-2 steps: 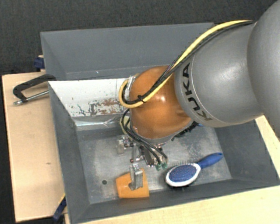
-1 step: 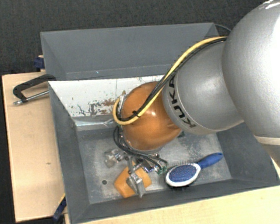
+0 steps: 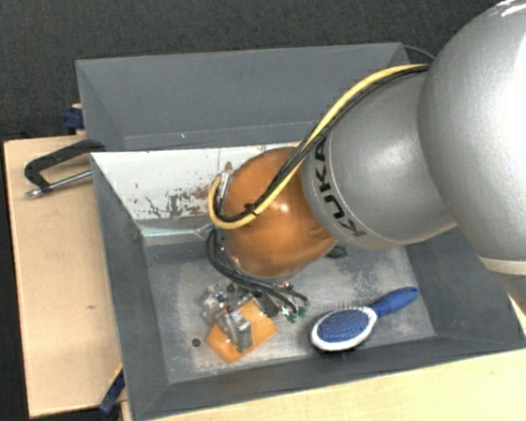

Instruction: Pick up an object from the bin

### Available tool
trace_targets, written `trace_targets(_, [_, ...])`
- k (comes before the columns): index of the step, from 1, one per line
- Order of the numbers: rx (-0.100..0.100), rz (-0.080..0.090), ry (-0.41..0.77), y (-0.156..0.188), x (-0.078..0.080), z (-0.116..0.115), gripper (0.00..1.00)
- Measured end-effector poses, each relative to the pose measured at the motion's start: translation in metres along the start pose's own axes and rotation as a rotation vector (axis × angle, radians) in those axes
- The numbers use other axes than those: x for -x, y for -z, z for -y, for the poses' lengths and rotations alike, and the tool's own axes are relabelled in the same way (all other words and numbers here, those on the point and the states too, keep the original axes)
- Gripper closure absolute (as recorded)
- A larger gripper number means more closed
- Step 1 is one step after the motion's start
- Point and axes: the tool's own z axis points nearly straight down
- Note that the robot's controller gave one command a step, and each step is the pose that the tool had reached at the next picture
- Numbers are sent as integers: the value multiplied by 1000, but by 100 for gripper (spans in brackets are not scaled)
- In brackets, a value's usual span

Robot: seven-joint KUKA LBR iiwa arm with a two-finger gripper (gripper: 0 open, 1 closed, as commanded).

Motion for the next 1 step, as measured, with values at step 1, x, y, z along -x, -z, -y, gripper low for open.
trace_targets(1, [-13, -6, -32, 159, 11, 2, 100])
